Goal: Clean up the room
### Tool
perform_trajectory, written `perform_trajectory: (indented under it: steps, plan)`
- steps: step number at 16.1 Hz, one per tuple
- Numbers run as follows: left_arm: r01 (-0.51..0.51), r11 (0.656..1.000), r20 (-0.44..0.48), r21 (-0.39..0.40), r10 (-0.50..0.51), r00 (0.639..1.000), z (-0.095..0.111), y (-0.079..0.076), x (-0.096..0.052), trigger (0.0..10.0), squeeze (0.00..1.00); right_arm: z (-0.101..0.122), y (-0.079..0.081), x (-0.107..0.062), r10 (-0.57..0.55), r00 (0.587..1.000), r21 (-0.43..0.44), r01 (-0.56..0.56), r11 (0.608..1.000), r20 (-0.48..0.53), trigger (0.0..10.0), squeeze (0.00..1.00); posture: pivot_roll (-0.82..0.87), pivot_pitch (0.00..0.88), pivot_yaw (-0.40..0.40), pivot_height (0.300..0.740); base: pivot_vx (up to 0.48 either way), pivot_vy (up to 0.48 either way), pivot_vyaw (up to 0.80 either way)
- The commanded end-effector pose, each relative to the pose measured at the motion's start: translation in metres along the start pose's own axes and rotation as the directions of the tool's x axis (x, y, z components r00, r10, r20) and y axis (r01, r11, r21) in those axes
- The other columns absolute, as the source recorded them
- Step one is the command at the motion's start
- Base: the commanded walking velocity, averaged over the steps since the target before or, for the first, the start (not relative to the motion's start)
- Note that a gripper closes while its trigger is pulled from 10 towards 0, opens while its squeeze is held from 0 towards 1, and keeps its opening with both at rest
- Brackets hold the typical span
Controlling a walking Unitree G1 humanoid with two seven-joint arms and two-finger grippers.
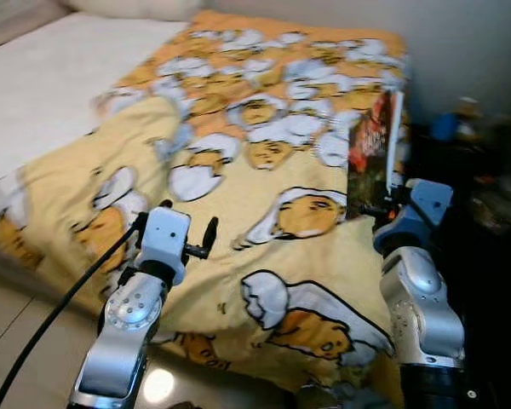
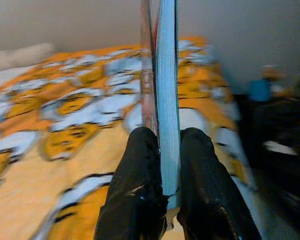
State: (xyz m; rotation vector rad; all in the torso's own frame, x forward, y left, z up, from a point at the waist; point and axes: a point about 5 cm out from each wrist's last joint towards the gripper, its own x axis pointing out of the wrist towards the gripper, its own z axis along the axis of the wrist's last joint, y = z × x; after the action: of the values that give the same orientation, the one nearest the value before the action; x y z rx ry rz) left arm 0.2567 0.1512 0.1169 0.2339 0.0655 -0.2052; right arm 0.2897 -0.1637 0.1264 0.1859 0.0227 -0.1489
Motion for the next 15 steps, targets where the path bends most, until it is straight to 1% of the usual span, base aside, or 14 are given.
perform_trajectory:
  steps: [1, 2, 3, 4, 5, 6, 7, 8, 10, 12, 13, 14, 15]
  plan:
    - [-0.018, 1.0, 0.006, -0.007, 0.018, 1.0, 0.003, 0.005, 0.001, 10.0, 0.4, 0.005, 0.005, 0.002, 0.01, 1.0, -0.01, -0.01, 1.0, 0.026, 10.0, 0.0, -0.01, 0.0, 0.031, 0.74, 0.0, 0.0, -0.8]
    - [-0.036, 0.999, 0.004, -0.001, 0.036, 0.999, 0.001, 0.011, 0.0, 10.0, 0.39, 0.002, 0.01, 0.002, 0.057, 0.998, -0.012, -0.057, 0.998, 0.0, 10.0, 0.0, 0.0, 0.0, 0.014, 0.74, 0.0, 0.0, -0.8]
    - [-0.051, 0.999, 0.0, -0.008, 0.051, 0.999, -0.001, 0.014, -0.001, 10.0, 0.39, 0.002, 0.013, 0.002, 0.094, 0.996, -0.011, -0.094, 0.995, -0.006, 10.0, 0.0, -0.01, 0.0, 0.02, 0.74, 0.0, 0.0, -0.8]
    - [-0.064, 0.998, -0.003, -0.028, 0.064, 0.998, 0.0, 0.015, -0.001, 10.0, 0.38, 0.002, 0.016, 0.001, 0.121, 0.993, -0.008, -0.121, 0.993, -0.014, 10.0, 0.0, 0.0, 0.0, 0.021, 0.74, 0.0, 0.0, -0.8]
    - [-0.056, 0.998, 0.003, -0.022, 0.056, 0.998, 0.003, 0.012, 0.0, 10.0, 0.38, 0.002, 0.019, 0.001, 0.156, 0.987, 0.025, -0.156, 0.987, -0.024, 10.0, 0.0, 0.02, 0.0, 0.02, 0.74, 0.0, 0.0, -0.43]
    - [-0.051, 0.999, 0.005, -0.018, 0.051, 0.999, 0.004, 0.009, 0.001, 10.0, 0.38, 0.0, 0.02, 0.002, 0.169, 0.985, 0.028, -0.169, 0.985, -0.015, 10.0, 0.0, 0.03, 0.0, 0.02, 0.74, 0.0, 0.244, 0.0]
    - [-0.05, 0.999, 0.003, -0.018, 0.05, 0.999, 0.003, 0.008, -0.001, 10.0, 0.38, 0.0, 0.021, 0.002, 0.17, 0.986, 0.015, -0.17, 0.985, -0.002, 10.0, 0.0, 0.03, 0.0, 0.019, 0.74, 0.0, 0.289, 0.0]
    - [-0.065, 0.998, -0.004, -0.022, 0.065, 0.998, 0.001, 0.014, -0.003, 10.0, 0.38, 0.005, 0.024, 0.004, 0.166, 0.986, -0.001, -0.166, 0.986, 0.026, 10.0, 0.0, 0.01, 0.0, 0.007, 0.74, 0.0, 0.315, 0.0]
    - [-0.085, 0.996, -0.007, -0.017, 0.085, 0.996, 0.0, 0.019, -0.002, 10.0, 0.38, 0.017, 0.026, 0.006, 0.179, 0.982, 0.015, -0.181, 0.983, 0.066, 10.0, 0.0, 0.02, 0.0, 0.003, 0.74, 0.0, 0.321, 0.0]
    - [-0.093, 0.996, 0.0, -0.008, 0.093, 0.996, 0.002, 0.021, 0.001, 10.0, 0.38, 0.019, 0.025, 0.008, 0.202, 0.977, 0.012, -0.203, 0.979, 0.066, 10.0, 0.0, 0.03, 0.0, -0.002, 0.74, 0.0, 0.338, 0.0]
    - [-0.096, 0.995, 0.008, -0.003, 0.097, 0.995, 0.007, 0.021, 0.005, 10.0, 0.38, 0.02, 0.019, 0.012, 0.182, 0.981, 0.031, -0.184, 0.982, 0.063, 10.0, 0.0, 0.05, 0.0, 0.003, 0.74, 0.0, 0.345, 0.0]
    - [-0.096, 0.995, 0.008, 0.001, 0.096, 0.995, 0.007, 0.021, 0.005, 10.0, 0.38, 0.018, 0.017, 0.013, 0.166, 0.984, 0.042, -0.169, 0.985, 0.06, 10.0, 0.0, 0.05, 0.0, 0.006, 0.74, 0.0, 0.345, 0.0]
    - [-0.102, 0.995, 0.004, 0.004, 0.102, 0.995, 0.006, 0.026, 0.007, 10.0, 0.38, 0.013, 0.018, 0.012, 0.152, 0.988, 0.034, -0.153, 0.988, 0.04, 10.0, 0.0, 0.03, 0.0, 0.013, 0.74, 0.0, 0.345, 0.0]
